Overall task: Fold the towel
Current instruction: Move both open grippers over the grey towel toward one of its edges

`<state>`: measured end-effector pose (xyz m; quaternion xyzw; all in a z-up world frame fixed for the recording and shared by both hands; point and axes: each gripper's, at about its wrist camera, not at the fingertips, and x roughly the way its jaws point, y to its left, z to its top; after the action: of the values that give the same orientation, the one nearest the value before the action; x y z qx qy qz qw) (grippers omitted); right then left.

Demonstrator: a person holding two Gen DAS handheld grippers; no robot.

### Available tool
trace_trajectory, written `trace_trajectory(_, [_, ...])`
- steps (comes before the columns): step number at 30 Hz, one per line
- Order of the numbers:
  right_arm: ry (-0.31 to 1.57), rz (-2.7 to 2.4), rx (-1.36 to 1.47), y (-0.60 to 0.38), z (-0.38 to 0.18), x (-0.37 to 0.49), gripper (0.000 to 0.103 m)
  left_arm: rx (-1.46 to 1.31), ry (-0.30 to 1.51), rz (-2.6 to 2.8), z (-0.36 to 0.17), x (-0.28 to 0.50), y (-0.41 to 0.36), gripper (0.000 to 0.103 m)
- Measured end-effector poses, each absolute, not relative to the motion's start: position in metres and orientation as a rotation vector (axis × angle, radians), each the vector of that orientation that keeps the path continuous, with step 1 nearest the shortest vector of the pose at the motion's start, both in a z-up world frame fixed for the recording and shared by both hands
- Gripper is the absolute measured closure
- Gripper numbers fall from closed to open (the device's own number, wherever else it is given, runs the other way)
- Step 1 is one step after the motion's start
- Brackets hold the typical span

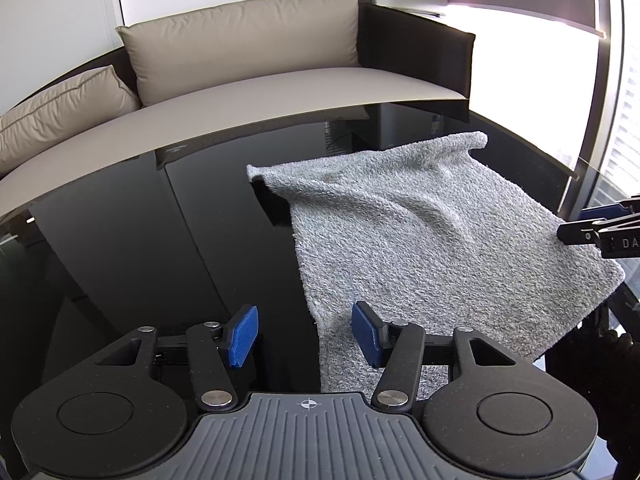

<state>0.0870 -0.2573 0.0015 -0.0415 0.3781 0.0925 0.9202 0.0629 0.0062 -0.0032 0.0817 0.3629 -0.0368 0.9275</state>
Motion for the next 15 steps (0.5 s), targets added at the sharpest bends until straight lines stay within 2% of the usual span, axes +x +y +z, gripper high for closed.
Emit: trace_trajectory(15, [0.793, 0.175, -0.078, -0.262, 0.003, 0.066, 0.053, 0.162, 0.743, -0.049, -0.002, 0.041, 0.010, 0.053])
